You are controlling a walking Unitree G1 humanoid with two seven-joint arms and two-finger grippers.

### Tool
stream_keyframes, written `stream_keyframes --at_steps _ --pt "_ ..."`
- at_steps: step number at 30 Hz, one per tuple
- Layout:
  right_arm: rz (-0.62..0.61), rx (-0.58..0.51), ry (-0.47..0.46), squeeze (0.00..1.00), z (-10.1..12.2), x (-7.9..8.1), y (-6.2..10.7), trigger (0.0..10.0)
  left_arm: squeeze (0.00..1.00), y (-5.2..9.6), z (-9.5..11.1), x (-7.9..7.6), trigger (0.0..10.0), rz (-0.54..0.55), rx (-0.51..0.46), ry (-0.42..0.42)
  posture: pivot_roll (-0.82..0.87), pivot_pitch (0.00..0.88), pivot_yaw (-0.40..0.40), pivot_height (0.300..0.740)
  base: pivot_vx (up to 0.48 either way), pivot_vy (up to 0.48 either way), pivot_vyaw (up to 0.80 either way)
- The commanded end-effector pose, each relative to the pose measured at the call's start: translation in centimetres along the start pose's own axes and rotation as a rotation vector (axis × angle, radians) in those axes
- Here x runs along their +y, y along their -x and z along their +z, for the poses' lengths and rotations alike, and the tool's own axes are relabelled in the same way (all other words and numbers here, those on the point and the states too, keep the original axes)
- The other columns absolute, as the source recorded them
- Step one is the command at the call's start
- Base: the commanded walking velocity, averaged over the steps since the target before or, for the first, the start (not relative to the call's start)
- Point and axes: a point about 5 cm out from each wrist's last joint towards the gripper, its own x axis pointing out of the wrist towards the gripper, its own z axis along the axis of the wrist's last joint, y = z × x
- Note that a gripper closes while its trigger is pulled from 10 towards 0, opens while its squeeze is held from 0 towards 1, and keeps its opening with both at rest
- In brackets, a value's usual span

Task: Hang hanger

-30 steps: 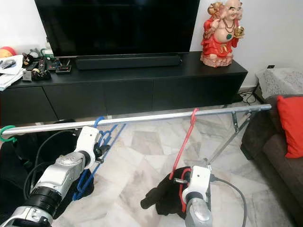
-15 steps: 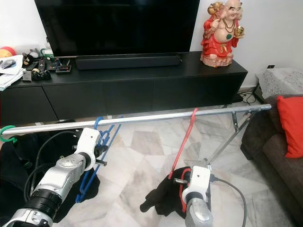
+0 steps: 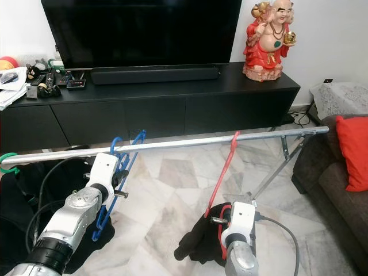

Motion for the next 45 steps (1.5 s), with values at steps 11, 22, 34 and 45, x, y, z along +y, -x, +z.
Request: stream_keyframes --at_steps 11,22,34,45 --pt "-0.008 -0.009 0.007 0.00 0.0 -0.3 0.1 10.0 0.00 5.2 -3.6 2.4 0.0 -0.030 -0.026 -0.066 0.12 0.036 -0.028 0.740 0.000 0.000 0.00" --pt "-0.004 -0.018 0.010 0.00 0.3 -0.4 0.0 10.0 0.00 7.2 -10.3 1.7 10.0 -0.131 0.178 -0.141 0.11 0.014 -0.032 0.740 0.000 0.000 0.00" --pt "-0.018 -0.045 0.011 0.00 0.9 -1.1 0.0 10.0 0.00 7.3 -12.9 7.8 10.0 0.256 0.263 0.021 0.13 0.008 -0.036 0.740 0.000 0.000 0.00" --pt "-0.014 -0.048 0.008 0.00 1.0 -0.6 -0.1 10.0 0.00 11.5 -21.7 4.8 10.0 0.139 0.628 -0.025 0.10 0.026 -0.030 0.740 0.000 0.000 0.00"
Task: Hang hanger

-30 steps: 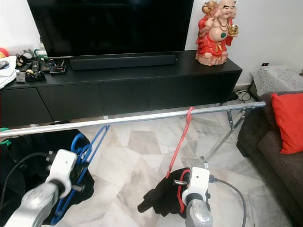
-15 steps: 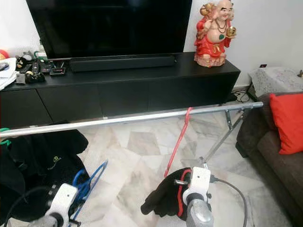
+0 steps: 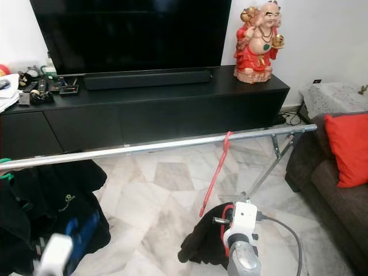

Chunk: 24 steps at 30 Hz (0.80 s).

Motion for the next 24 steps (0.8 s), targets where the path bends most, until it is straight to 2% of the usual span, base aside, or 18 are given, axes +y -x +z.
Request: stream_keyframes --at_steps 1,3,4,6,10,16,24 --pt "-0.006 -0.031 -0.003 0.00 0.6 -0.2 0.0 10.0 0.00 0.4 -1.9 0.3 10.0 0.030 0.060 0.014 0.10 0.032 -0.033 0.740 0.000 0.000 0.00" --pt "-0.006 -0.030 -0.001 0.00 0.6 -0.3 0.0 10.0 0.00 0.5 -2.3 0.2 10.0 0.032 0.068 0.026 0.10 0.032 -0.033 0.740 0.000 0.000 0.00" --pt "-0.009 -0.029 -0.001 0.00 0.6 -0.4 0.0 10.0 0.00 0.9 -3.8 -0.1 10.0 0.045 0.122 0.034 0.10 0.037 -0.036 0.740 0.000 0.000 0.00" --pt "-0.009 -0.031 0.000 0.00 0.7 -0.4 -0.1 10.0 0.00 1.3 -5.5 -0.8 10.0 0.028 0.188 0.037 0.10 0.040 -0.036 0.740 0.000 0.000 0.00" --pt "-0.008 -0.038 -0.001 0.00 1.0 -0.3 -0.2 10.0 0.00 1.5 -6.3 -1.1 10.0 0.025 0.210 0.030 0.10 0.041 -0.036 0.740 -0.063 0.000 0.00" --pt "0.002 -0.039 -0.002 0.00 1.0 0.1 -0.3 10.0 0.00 1.3 -5.9 -1.2 10.0 0.026 0.186 0.045 0.10 0.043 -0.038 0.740 -0.256 0.000 0.00" --pt "-0.001 -0.037 -0.006 0.00 1.0 0.1 -0.3 10.0 0.00 1.1 -5.8 -1.2 10.0 0.033 0.203 0.042 0.10 0.043 -0.036 0.740 -0.262 0.000 0.00"
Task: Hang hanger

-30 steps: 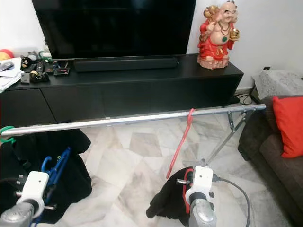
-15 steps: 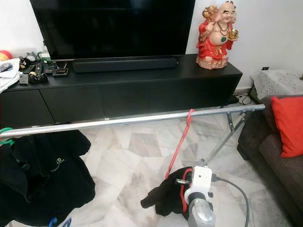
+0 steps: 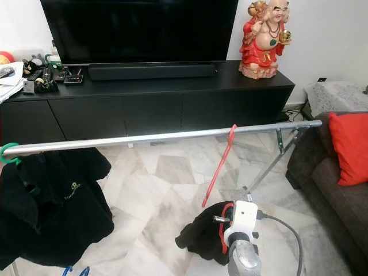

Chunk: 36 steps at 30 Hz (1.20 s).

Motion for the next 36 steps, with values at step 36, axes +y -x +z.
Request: stream_keyframes --at_steps 36 --pt "-0.012 -0.031 -0.019 0.00 0.9 -0.1 -0.3 10.0 0.00 0.4 -2.3 0.1 10.0 0.012 0.092 0.000 0.11 0.038 -0.038 0.740 -0.264 0.000 0.00"
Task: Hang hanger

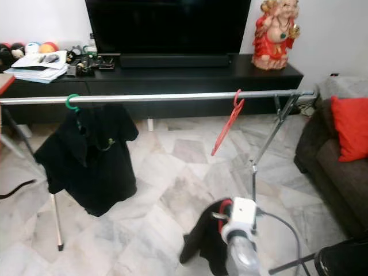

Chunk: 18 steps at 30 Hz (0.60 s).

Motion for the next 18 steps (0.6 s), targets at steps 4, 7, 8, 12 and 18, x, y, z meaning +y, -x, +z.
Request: stream_keyframes --at_steps 4,7,8,12,18 --pt "0.014 -0.037 -0.016 0.00 1.04 0.64 -0.43 10.0 0.00 0.10 -0.45 0.46 10.0 0.012 0.019 -0.008 0.11 0.033 -0.038 0.740 -0.262 0.000 0.00" --pt "0.023 -0.037 -0.014 0.00 1.11 0.91 -0.52 10.0 0.00 0.08 -0.33 0.45 10.0 0.013 0.016 -0.008 0.11 0.028 -0.037 0.740 -0.262 0.000 0.00" --pt "0.026 -0.037 -0.016 0.00 1.14 0.98 -0.54 10.0 0.00 0.06 -0.27 0.42 10.0 0.013 0.014 -0.008 0.11 0.028 -0.037 0.740 -0.262 0.000 0.00" --pt "0.035 -0.040 -0.020 0.00 1.27 1.14 -0.62 10.0 0.00 0.03 -0.12 0.31 10.0 0.014 0.009 -0.007 0.11 0.024 -0.038 0.740 -0.262 0.000 0.00" --pt "0.046 -0.040 -0.022 0.00 1.65 1.29 -0.90 10.0 0.00 -0.07 0.36 0.12 10.0 0.011 -0.001 -0.010 0.11 0.027 -0.040 0.740 -0.264 0.000 0.00"
